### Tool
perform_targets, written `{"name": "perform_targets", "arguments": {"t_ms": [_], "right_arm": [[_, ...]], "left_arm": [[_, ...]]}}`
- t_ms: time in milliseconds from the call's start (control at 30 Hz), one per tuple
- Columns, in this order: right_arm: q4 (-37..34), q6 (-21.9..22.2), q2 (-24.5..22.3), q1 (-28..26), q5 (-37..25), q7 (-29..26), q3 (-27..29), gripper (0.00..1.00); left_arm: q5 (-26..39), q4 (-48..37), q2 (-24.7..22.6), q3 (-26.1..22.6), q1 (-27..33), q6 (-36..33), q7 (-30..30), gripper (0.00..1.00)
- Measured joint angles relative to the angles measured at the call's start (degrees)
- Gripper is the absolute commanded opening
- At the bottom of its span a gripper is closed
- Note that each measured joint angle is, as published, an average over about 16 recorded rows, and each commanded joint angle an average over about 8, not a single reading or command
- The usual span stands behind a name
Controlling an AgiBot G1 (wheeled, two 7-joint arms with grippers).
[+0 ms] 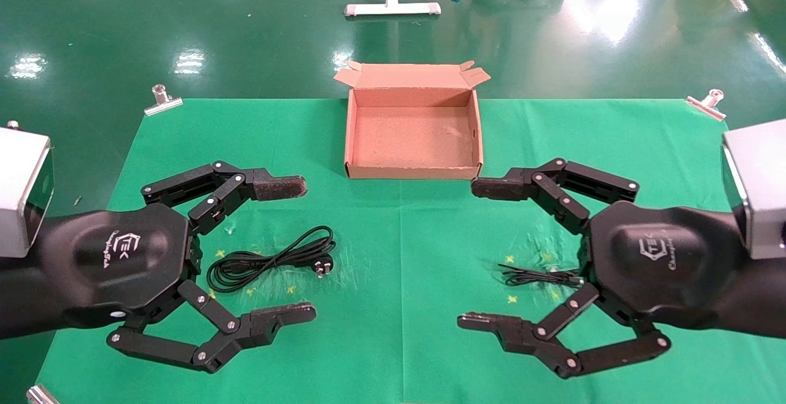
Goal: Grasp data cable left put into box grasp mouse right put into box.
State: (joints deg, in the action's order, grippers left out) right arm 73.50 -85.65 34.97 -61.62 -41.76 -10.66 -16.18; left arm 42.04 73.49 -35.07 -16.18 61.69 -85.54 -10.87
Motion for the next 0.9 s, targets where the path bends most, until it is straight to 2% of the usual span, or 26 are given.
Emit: {"name": "perform_targets", "arguments": {"t_ms": [900], "right_arm": [[0.0, 0.0, 0.0, 0.0, 0.0, 0.0, 0.0, 1.0]], "left_arm": [[0.0, 0.0, 0.0, 0.0, 0.0, 0.0, 0.0, 1.0]]}}
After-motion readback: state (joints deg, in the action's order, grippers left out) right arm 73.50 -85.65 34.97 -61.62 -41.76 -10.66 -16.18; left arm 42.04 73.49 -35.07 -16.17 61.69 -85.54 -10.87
